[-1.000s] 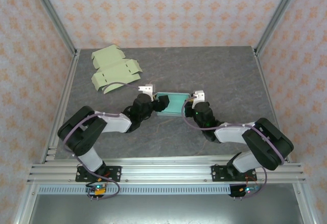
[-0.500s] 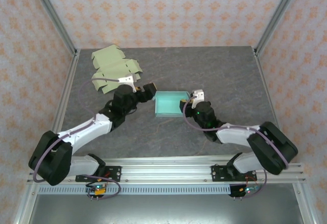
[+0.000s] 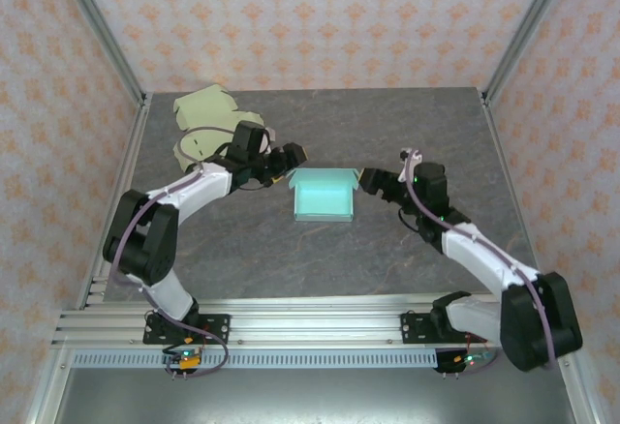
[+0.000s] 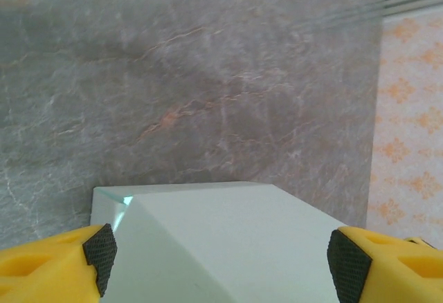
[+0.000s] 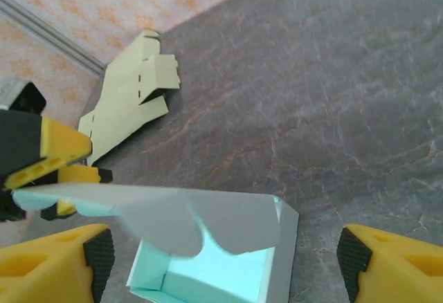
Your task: Fold the paper box
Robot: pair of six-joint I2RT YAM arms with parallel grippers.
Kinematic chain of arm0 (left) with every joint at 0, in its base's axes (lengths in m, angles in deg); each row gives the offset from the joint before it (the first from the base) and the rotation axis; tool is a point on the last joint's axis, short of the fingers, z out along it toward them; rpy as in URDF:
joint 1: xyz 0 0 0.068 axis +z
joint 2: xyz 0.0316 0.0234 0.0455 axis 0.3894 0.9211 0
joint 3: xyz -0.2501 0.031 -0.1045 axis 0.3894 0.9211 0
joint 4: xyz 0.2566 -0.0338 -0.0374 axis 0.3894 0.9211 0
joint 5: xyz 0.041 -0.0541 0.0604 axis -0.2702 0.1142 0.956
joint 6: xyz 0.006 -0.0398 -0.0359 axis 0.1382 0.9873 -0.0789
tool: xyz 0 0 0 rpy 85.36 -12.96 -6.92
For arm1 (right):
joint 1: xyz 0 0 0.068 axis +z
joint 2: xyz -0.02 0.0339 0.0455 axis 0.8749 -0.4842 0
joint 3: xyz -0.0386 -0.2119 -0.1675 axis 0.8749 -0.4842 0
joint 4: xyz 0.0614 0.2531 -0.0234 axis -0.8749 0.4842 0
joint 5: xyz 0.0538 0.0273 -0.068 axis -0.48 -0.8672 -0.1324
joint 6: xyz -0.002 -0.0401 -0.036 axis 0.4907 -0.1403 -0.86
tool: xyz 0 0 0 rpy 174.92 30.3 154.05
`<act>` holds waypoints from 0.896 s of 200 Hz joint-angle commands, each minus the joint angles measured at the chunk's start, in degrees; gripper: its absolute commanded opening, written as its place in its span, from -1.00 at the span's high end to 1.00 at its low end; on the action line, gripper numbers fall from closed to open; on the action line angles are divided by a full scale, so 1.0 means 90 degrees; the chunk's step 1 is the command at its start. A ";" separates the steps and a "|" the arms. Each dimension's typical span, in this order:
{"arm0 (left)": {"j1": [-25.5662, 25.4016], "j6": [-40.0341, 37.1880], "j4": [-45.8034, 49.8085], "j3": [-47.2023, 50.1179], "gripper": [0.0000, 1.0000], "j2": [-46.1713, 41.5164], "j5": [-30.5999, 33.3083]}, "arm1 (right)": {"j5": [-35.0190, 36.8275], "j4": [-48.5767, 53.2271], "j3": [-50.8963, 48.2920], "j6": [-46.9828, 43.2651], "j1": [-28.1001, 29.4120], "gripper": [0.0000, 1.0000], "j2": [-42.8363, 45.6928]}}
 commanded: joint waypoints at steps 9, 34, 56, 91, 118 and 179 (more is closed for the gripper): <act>0.0115 0.0943 0.0320 -0.0344 -0.65 0.0213 -0.0735 | -0.1797 0.0291 0.0907 0.1647 -0.0264 -0.71 -0.0908; 0.0117 0.1105 0.0306 -0.0072 -0.65 0.0071 -0.0705 | -0.1668 0.0649 0.1406 0.2604 -0.0275 -0.68 -0.1352; 0.0106 0.1490 -0.0113 0.0200 -0.59 -0.0007 -0.0733 | -0.2090 0.0778 0.1689 0.3039 -0.0265 -0.59 -0.1806; 0.0081 0.1817 -0.0391 0.0275 -0.38 0.0032 -0.0838 | -0.2019 0.0645 0.1563 0.3473 -0.0221 -0.60 -0.1831; 0.0027 0.1980 -0.0440 0.0256 -0.36 0.0013 -0.0929 | -0.1858 0.0964 0.1533 0.3599 -0.0031 -0.61 -0.1712; -0.0291 0.2200 -0.0389 0.0356 -0.35 0.0002 -0.0952 | -0.1778 0.0894 0.1545 0.4064 0.0210 -0.65 -0.1945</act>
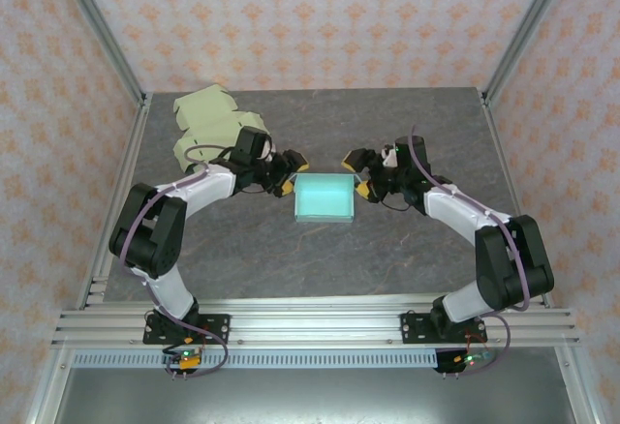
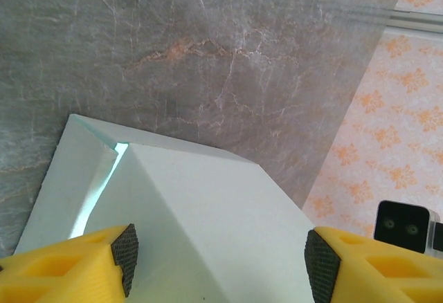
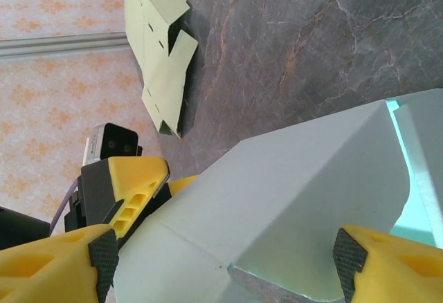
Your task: Fold the paper box
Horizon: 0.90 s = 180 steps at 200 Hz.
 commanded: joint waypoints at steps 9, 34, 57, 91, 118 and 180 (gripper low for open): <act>-0.0278 0.0347 -0.0223 0.0109 -0.34 -0.0158 -0.0139 | 0.0041 -0.0110 0.0005 0.0396 0.0124 -0.64 -0.0161; -0.0510 0.0534 -0.0463 0.0080 -0.25 -0.0022 0.0000 | 0.0064 -0.0173 0.0009 0.0412 0.0184 -0.56 -0.0298; -0.0596 0.0479 -0.0512 0.0171 -0.13 0.0069 0.0197 | 0.0192 0.0135 0.0007 0.0167 0.0185 -0.46 -0.0270; -0.0603 -0.0781 0.0213 0.0214 -0.02 0.0128 0.0688 | 0.0659 0.1605 0.0203 -0.1044 0.0184 -0.46 -0.0102; -0.0696 -0.1979 0.0571 0.0311 0.08 0.0142 0.1204 | 0.0875 0.2126 0.0154 -0.1709 0.0161 -0.47 -0.0240; -0.0725 -0.2315 0.0279 0.0298 0.23 0.0455 0.0792 | 0.0921 0.2328 0.0222 -0.1819 0.0097 -0.46 -0.0335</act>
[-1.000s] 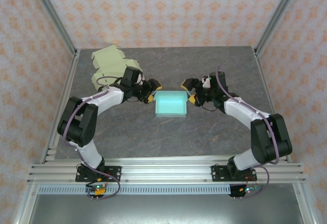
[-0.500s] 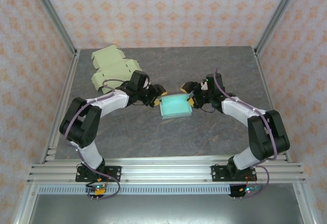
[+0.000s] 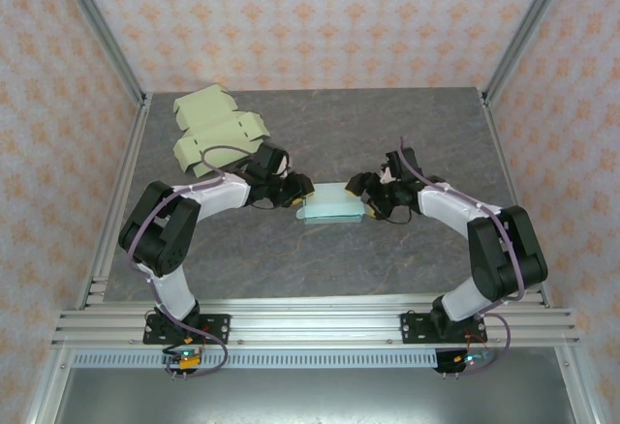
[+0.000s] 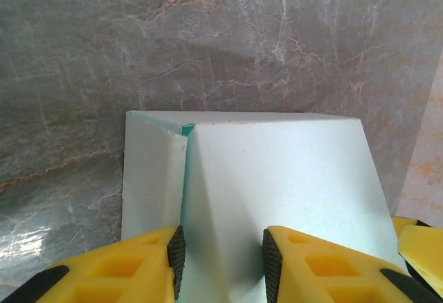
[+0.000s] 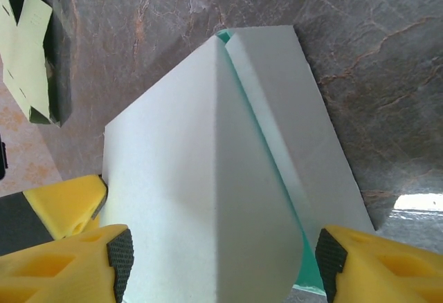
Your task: Fold the paper box
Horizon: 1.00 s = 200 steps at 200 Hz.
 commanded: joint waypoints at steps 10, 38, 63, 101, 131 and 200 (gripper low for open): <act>-0.0047 -0.0689 0.0454 -0.0073 0.22 0.0176 0.0122 | 0.0413 0.0936 0.0337 -0.0527 -0.0059 -0.49 0.0115; -0.0043 -0.1263 0.1094 -0.0281 0.20 0.0157 0.0469 | 0.1022 0.2219 0.0918 -0.1312 -0.0113 -0.53 0.0169; -0.0048 -0.1535 0.1323 -0.0329 0.18 0.0139 0.0644 | 0.1380 0.2882 0.1197 -0.2211 -0.0113 -0.52 0.0175; -0.0043 -0.1725 0.1397 -0.0357 0.17 0.0083 0.0742 | 0.0381 0.2337 0.1081 -0.2753 0.0147 -0.39 -0.0285; -0.0045 -0.1790 0.1473 -0.0464 0.13 0.0089 0.0755 | 0.1010 0.2272 0.1018 -0.2916 0.0182 -0.24 -0.1028; 0.0043 -0.1968 0.1216 0.0046 0.12 -0.0411 0.0459 | 0.0442 0.1798 0.1030 -0.2855 0.0163 -0.10 -0.1108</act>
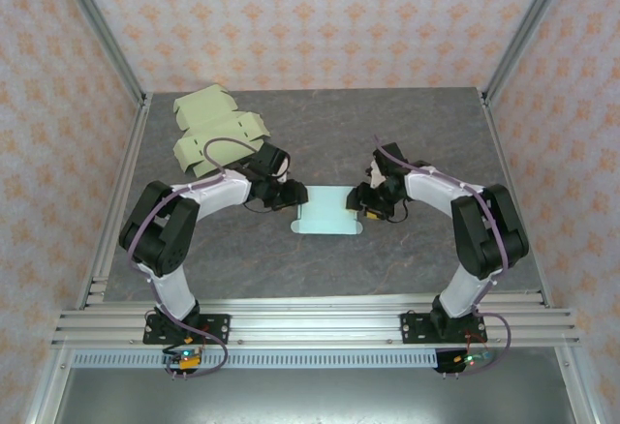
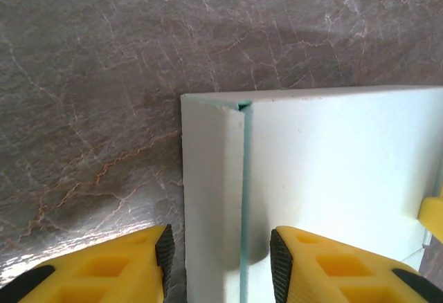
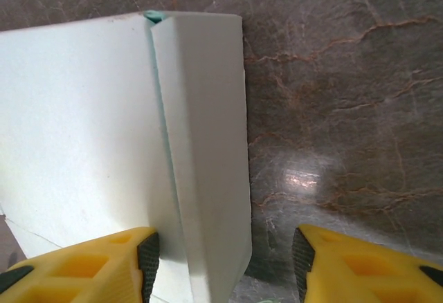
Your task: Fold the paper box
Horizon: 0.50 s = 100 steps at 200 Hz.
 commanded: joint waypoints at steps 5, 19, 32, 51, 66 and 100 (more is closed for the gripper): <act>0.0037 -0.0187 -0.0242 0.0346 0.13 -0.0317 -0.0225 | -0.0106 -0.0178 -0.0032 -0.0032 -0.0018 -0.11 -0.0058; 0.0039 -0.0160 -0.0478 0.0418 0.17 -0.0081 -0.0476 | -0.0432 -0.0301 -0.0001 0.0116 -0.0096 -0.13 -0.0087; 0.0065 -0.0155 -0.0534 0.0419 0.24 0.0133 -0.0640 | -0.0715 -0.0469 -0.0024 0.0324 -0.0227 -0.18 -0.0032; 0.0255 -0.0084 -0.0908 0.0616 0.39 0.0266 -0.1002 | -0.1073 -0.0842 -0.0217 0.0583 -0.0481 -0.27 0.0230; 0.0504 0.0039 -0.1386 0.0867 0.50 0.0352 -0.1418 | -0.1503 -0.1092 -0.0409 0.0574 -0.0759 -0.35 0.0399; 0.0719 -0.0065 -0.1505 0.0898 0.52 0.0783 -0.1783 | -0.1909 -0.1096 -0.0696 0.0222 -0.1040 -0.50 0.0382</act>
